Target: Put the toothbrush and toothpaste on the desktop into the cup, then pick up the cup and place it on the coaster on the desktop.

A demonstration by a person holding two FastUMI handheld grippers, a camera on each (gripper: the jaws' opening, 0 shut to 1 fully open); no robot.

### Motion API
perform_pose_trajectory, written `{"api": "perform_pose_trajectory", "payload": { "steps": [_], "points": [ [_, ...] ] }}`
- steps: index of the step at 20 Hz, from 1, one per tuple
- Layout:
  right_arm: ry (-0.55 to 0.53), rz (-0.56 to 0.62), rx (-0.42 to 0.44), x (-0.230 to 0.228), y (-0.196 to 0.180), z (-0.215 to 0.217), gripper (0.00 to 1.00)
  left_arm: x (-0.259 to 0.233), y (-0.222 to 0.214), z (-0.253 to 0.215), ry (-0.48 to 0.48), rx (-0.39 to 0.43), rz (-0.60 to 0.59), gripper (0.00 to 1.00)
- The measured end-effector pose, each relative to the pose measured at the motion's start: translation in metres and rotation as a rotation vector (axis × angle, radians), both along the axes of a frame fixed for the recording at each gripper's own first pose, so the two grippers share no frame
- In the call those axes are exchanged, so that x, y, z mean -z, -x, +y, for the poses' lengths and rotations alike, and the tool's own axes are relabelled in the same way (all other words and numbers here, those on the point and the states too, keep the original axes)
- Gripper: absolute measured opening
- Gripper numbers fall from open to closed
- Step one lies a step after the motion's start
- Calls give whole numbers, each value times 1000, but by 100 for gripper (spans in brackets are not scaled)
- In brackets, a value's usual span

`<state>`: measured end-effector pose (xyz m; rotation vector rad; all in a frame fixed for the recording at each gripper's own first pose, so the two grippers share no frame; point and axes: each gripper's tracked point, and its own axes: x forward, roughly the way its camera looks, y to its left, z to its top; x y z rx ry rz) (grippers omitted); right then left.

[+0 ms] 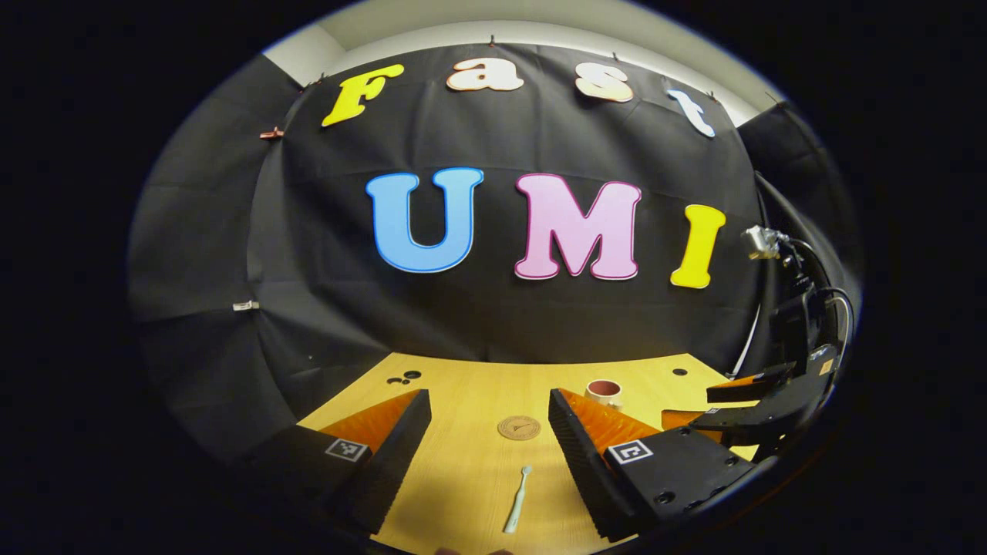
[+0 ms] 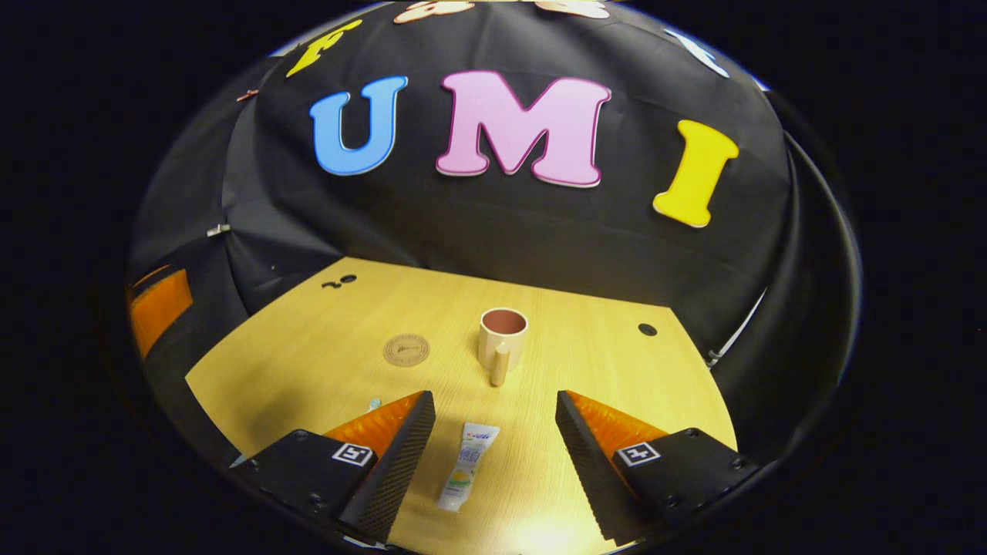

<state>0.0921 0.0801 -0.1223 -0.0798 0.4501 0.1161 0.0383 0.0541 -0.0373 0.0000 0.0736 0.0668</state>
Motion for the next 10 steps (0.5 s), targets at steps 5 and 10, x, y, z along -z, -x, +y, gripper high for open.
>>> {"api": "perform_pose_trajectory", "payload": {
  "steps": [5,10],
  "points": [
    [-10,211,-17,63,-2,5,98,24,3,23,17,-94,60,97],
    [16,360,-54,111,-1,12,98,50,6,37,43,-186,127,98]
  ]
}}
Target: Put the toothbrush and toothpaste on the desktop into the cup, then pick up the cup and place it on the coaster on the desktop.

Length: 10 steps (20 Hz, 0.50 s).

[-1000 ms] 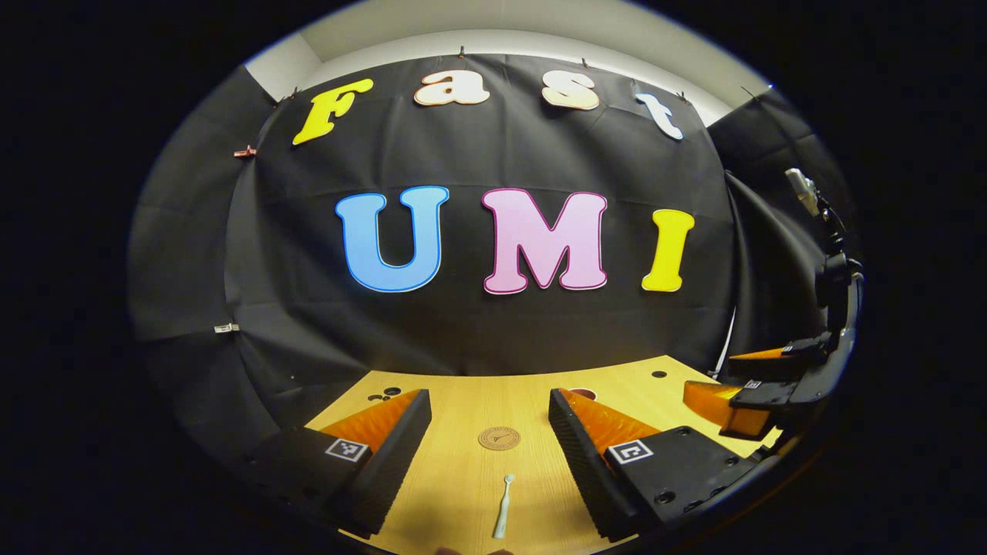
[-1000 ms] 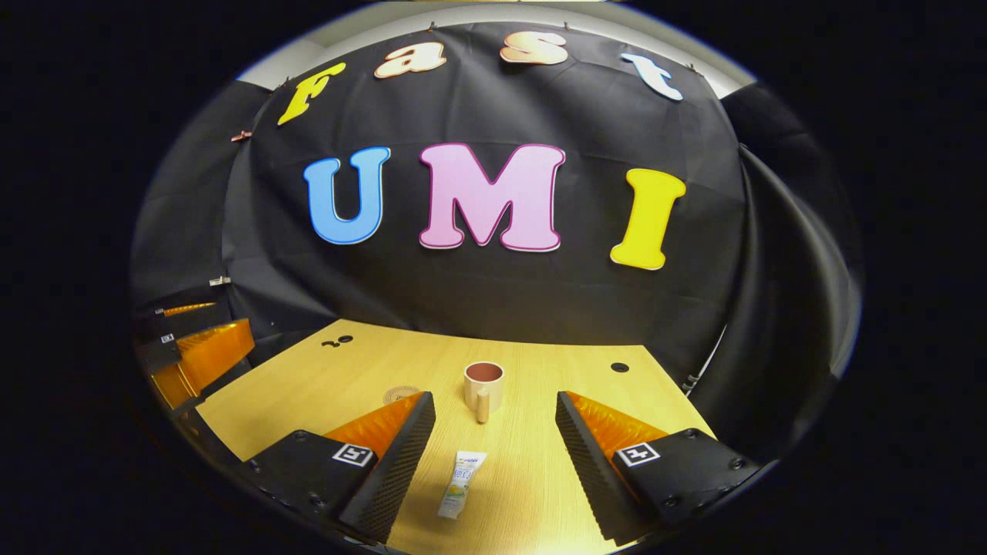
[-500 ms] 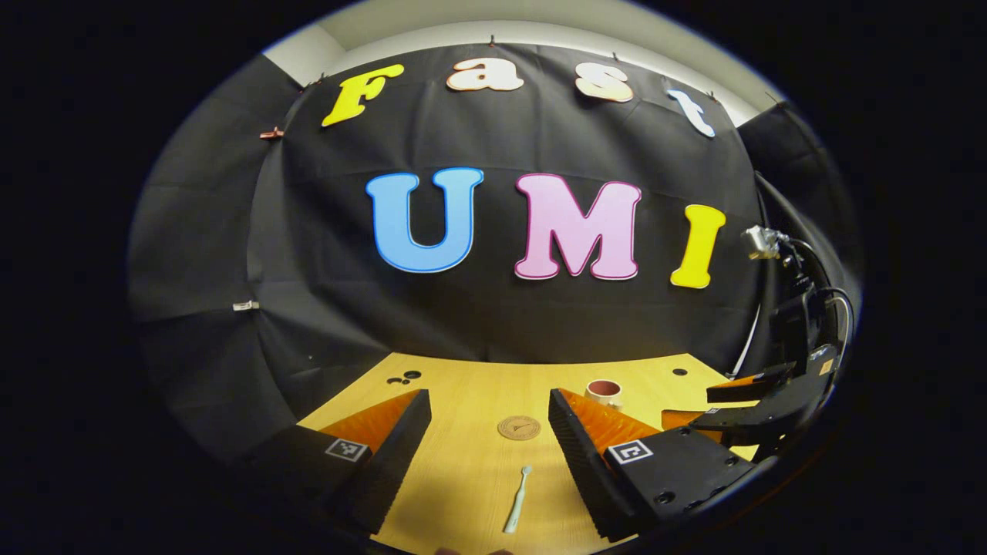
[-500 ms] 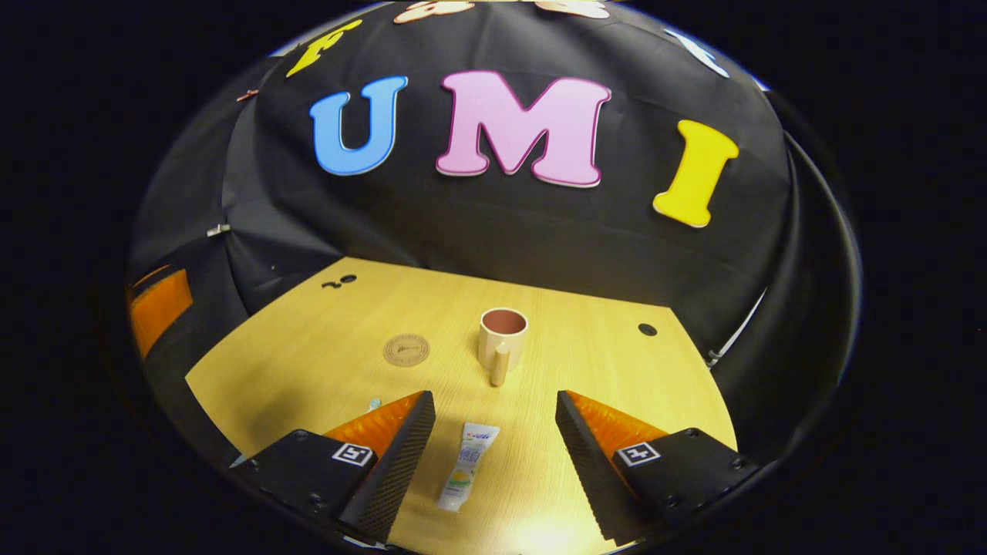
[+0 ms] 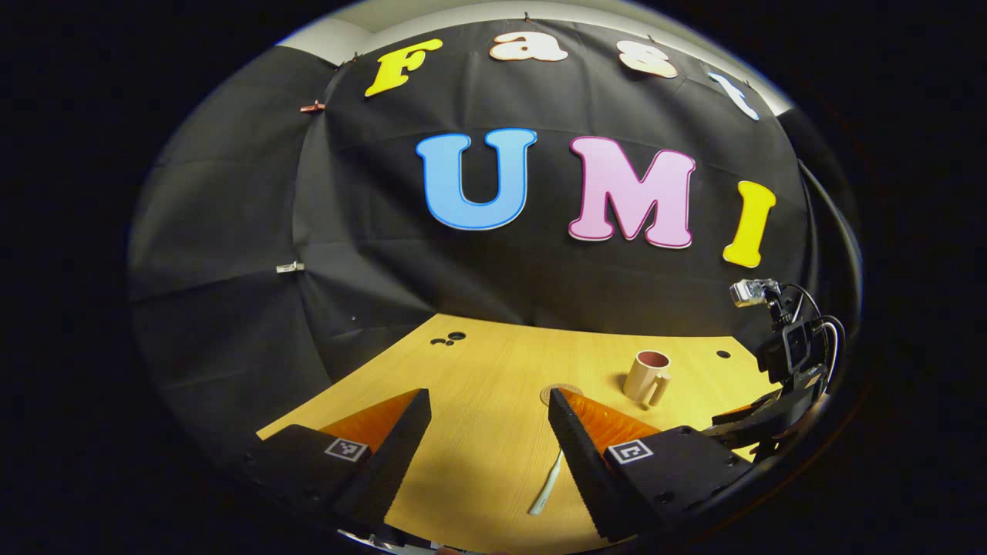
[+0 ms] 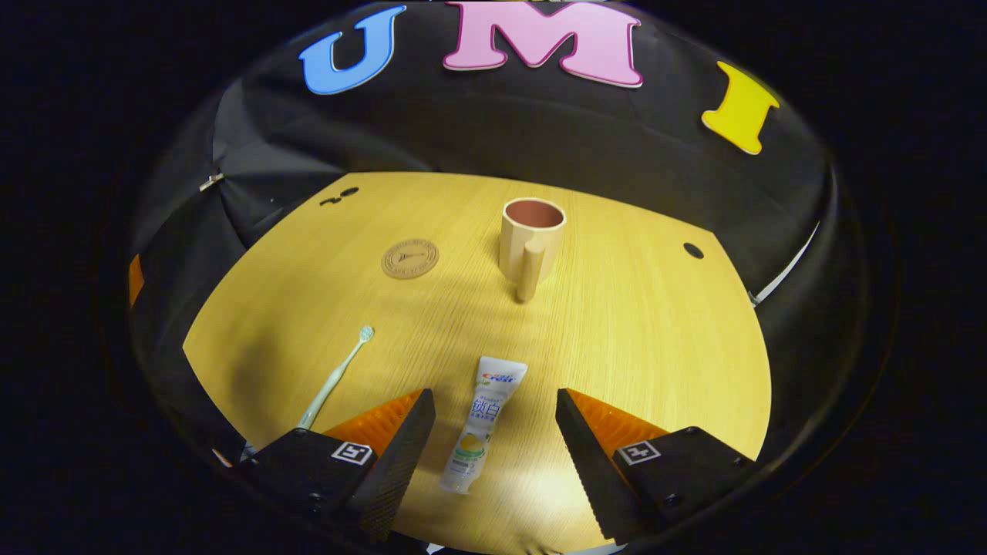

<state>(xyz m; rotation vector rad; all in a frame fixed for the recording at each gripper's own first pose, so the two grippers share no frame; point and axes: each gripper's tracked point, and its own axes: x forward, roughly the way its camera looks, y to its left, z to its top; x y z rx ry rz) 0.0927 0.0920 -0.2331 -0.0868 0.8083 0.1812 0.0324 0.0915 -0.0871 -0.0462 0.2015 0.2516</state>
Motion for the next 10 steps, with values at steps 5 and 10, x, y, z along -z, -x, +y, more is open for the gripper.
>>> {"api": "perform_pose_trajectory", "payload": {
  "steps": [5,10],
  "points": [
    [-3,124,-19,39,-1,6,98,22,7,0,12,-52,52,98],
    [33,242,7,70,4,0,98,33,11,0,26,-71,84,98]
  ]
}}
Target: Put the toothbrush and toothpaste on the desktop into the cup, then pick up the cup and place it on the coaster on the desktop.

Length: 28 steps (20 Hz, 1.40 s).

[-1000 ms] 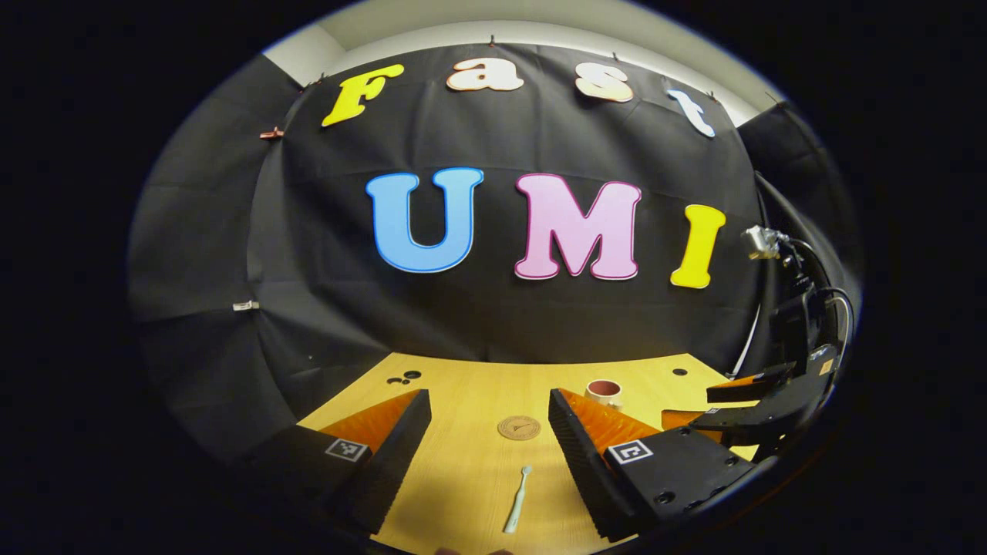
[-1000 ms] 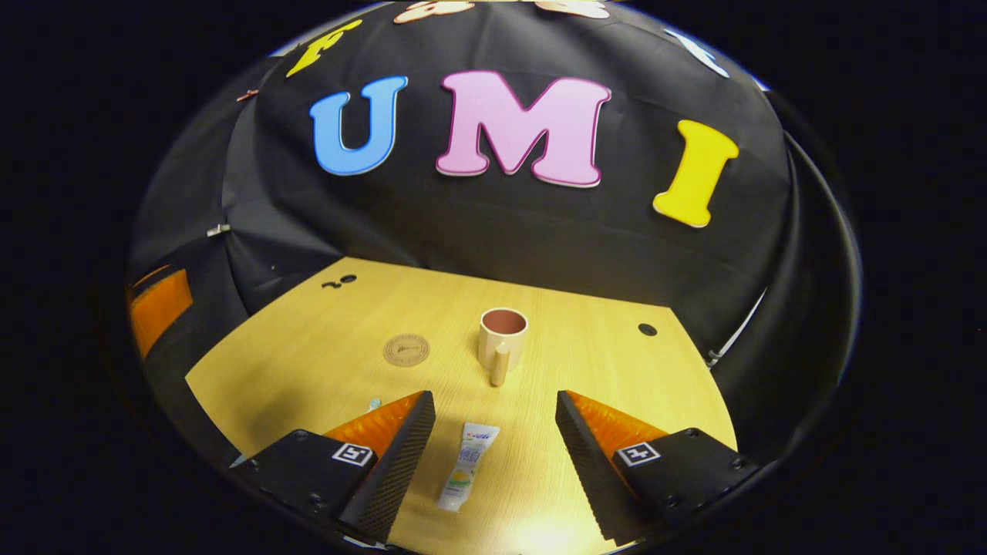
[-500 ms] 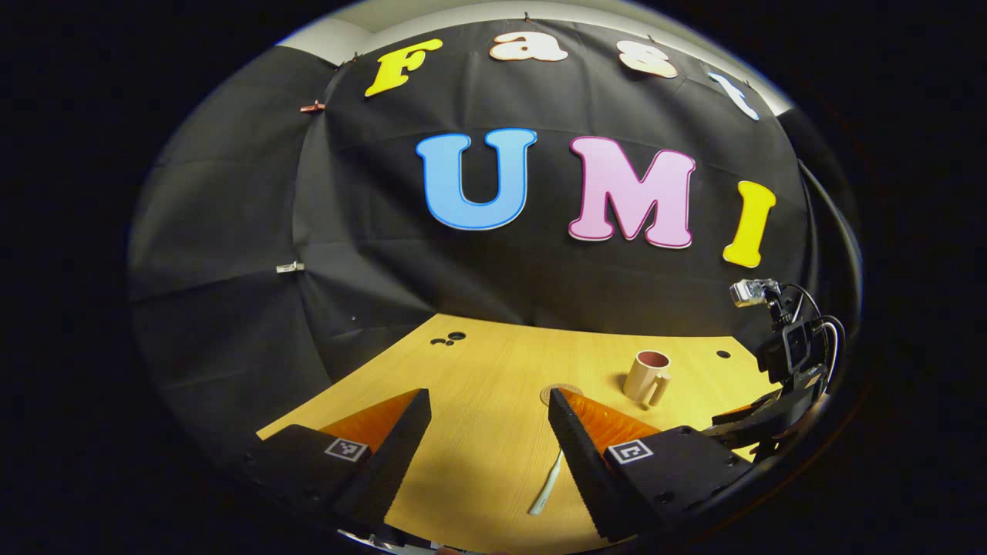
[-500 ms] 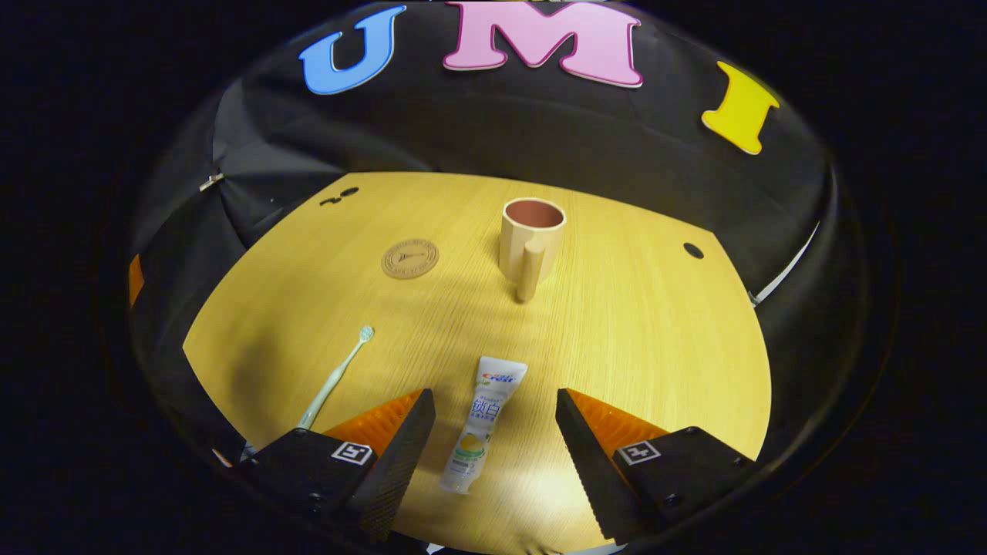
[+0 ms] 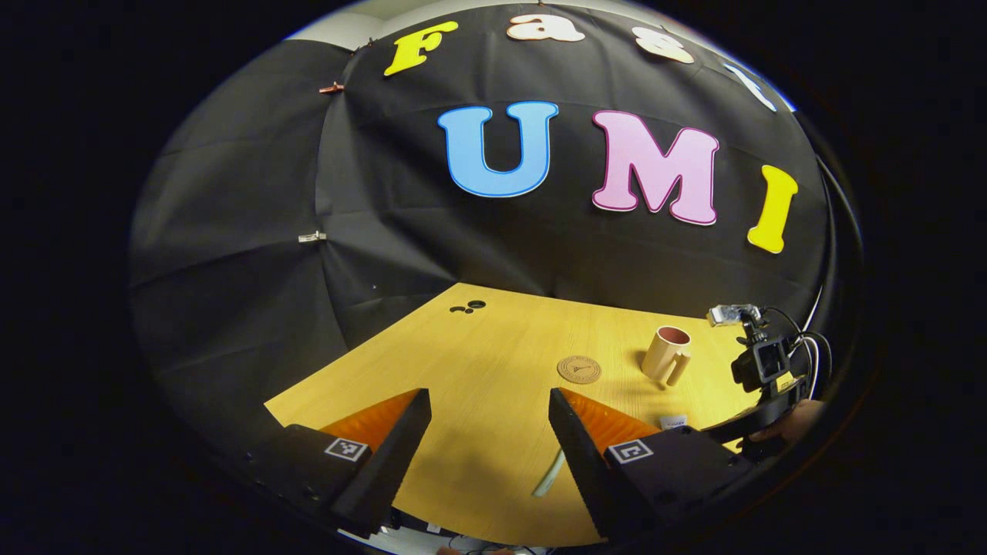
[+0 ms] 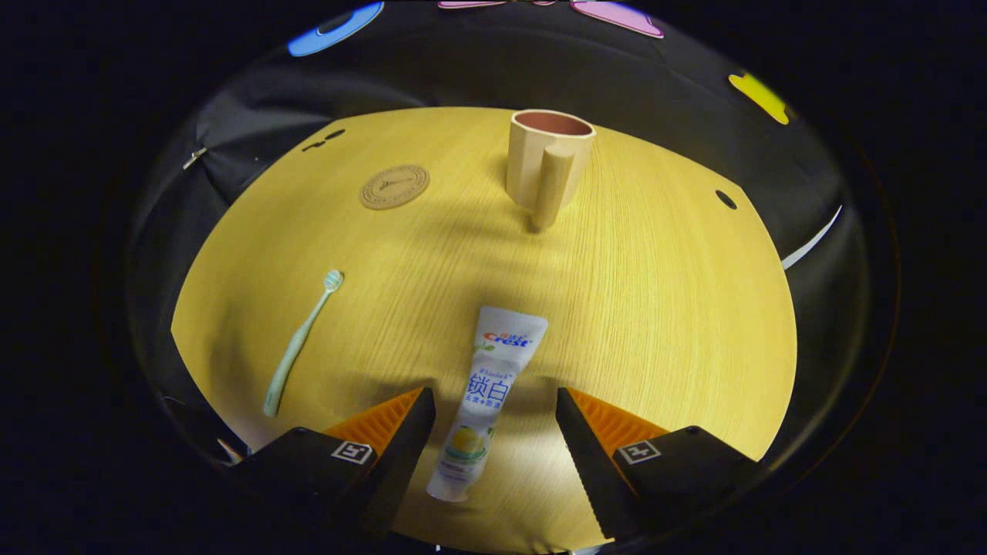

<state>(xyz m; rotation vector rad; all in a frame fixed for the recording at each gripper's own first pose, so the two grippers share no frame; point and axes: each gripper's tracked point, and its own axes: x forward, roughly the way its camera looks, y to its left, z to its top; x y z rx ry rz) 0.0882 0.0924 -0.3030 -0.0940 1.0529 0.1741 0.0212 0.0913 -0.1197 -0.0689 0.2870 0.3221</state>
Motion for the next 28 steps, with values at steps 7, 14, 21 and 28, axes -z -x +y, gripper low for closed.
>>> {"api": "perform_pose_trajectory", "payload": {
  "steps": [7,14,21,28],
  "points": [
    [-21,48,61,15,-1,6,98,-4,-1,4,-21,-4,4,98],
    [-24,76,69,17,-6,9,51,14,7,3,-5,17,64,98],
    [-138,107,30,11,5,10,26,56,-2,-24,88,146,197,98],
    [-225,-9,33,-27,10,-10,26,115,-45,-46,176,262,398,97]
  ]
}}
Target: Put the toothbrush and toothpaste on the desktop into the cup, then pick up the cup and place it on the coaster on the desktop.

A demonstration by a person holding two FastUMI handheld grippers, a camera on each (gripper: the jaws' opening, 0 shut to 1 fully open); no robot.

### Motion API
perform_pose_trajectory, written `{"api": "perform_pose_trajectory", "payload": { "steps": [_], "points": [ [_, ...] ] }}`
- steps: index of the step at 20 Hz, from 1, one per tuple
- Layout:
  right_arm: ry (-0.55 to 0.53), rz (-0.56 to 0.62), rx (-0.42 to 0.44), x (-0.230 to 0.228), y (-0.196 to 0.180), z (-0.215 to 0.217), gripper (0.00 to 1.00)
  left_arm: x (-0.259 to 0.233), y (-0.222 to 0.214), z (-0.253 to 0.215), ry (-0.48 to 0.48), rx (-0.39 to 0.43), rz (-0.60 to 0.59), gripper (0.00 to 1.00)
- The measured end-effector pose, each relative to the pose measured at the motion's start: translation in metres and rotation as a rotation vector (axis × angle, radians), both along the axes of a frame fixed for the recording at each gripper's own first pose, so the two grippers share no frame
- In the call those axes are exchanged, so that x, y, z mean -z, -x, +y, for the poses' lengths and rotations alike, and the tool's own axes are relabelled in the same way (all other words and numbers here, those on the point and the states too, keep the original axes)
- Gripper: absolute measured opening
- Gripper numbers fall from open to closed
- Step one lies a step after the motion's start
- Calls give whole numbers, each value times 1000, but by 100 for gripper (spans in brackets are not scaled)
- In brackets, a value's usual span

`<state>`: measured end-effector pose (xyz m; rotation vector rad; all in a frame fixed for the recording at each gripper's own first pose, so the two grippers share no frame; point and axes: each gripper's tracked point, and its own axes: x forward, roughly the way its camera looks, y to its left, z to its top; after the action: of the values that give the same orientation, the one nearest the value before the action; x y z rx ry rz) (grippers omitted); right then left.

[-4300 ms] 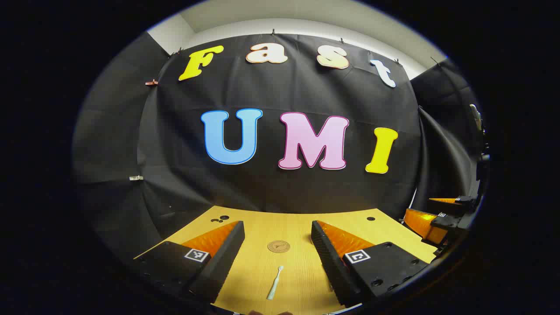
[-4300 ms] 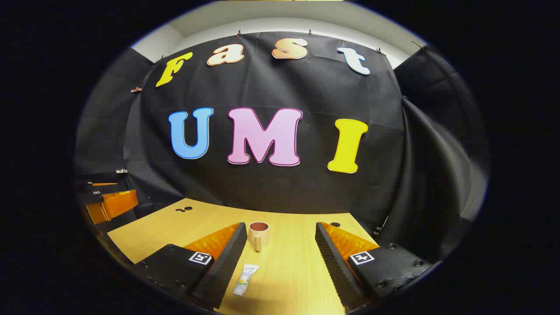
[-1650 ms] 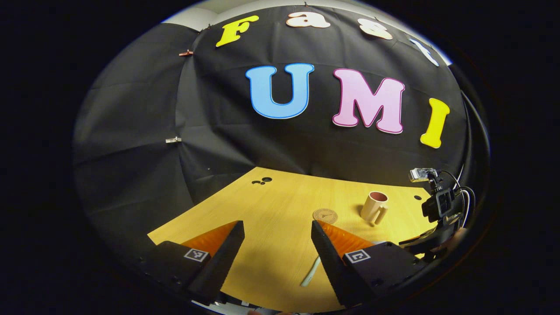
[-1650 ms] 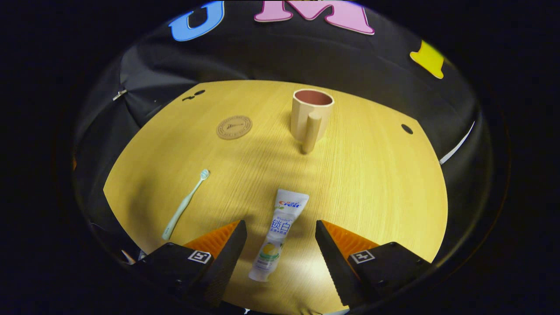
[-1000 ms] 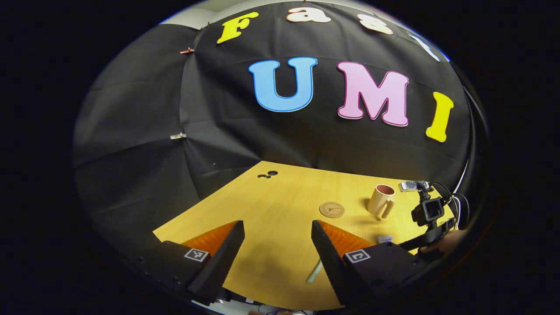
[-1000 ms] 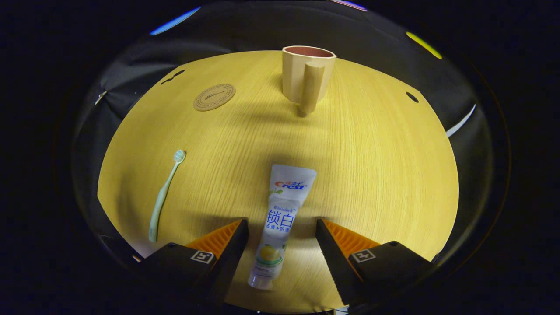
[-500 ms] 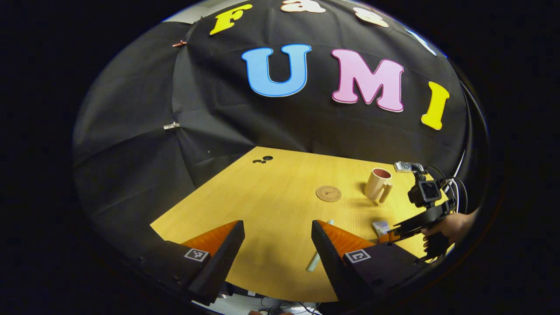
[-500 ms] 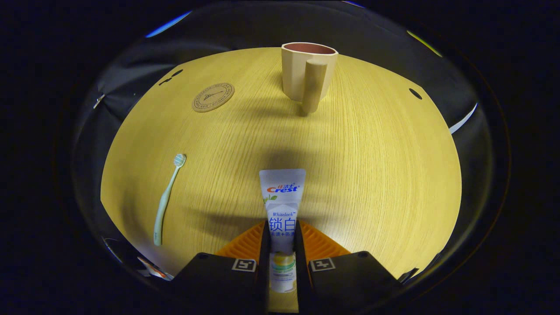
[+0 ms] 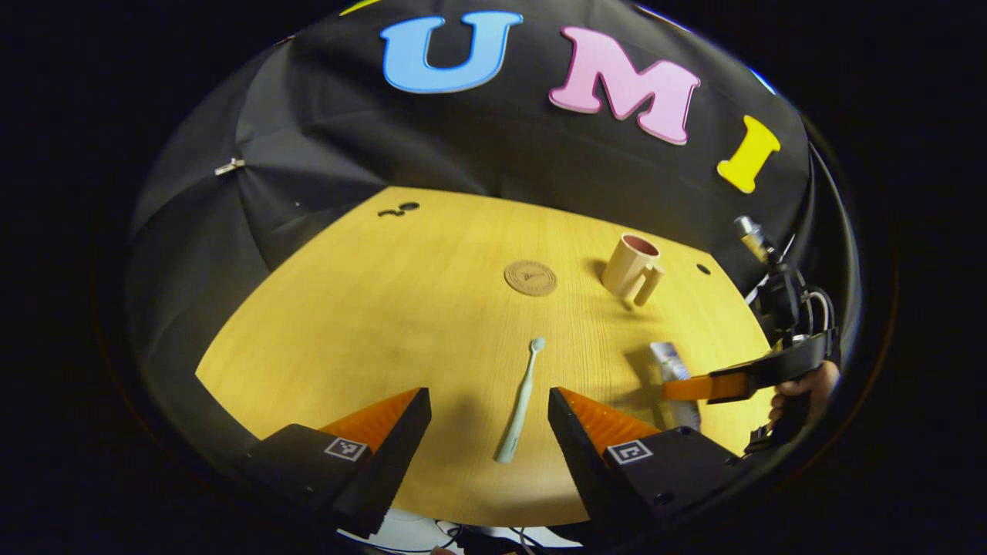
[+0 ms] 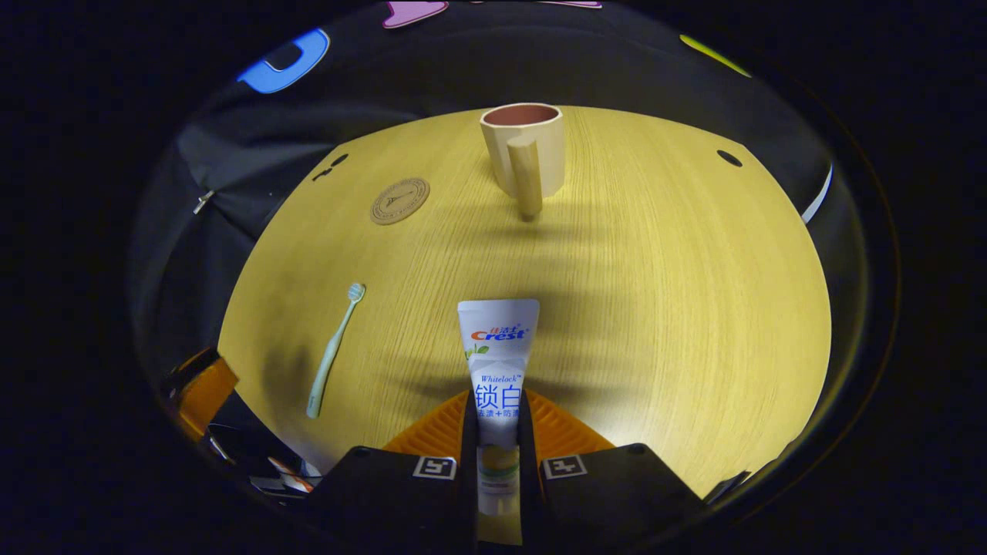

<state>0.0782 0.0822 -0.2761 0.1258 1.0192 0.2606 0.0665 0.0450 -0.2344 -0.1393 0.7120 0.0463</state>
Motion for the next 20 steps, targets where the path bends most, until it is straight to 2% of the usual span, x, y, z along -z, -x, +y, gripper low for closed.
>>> {"api": "perform_pose_trajectory", "payload": {
  "steps": [3,8,14,17,18,19,20],
  "points": [
    [-32,-30,10,-14,4,-10,25,30,-20,-13,18,26,95,97],
    [-46,-42,11,-16,10,-29,26,70,-32,-27,-31,64,247,95],
    [-87,-17,46,-10,13,-50,26,94,-35,-26,-72,56,366,81],
    [-89,-27,49,-7,7,-58,25,96,-34,-30,-121,121,425,74],
    [-96,-27,47,-7,6,-58,26,95,-34,-33,-128,144,447,75],
    [-101,-26,45,-7,5,-59,25,97,-35,-37,-128,161,471,53],
    [-106,-26,41,-7,4,-60,25,98,-37,-40,-131,169,492,52]
  ]
}}
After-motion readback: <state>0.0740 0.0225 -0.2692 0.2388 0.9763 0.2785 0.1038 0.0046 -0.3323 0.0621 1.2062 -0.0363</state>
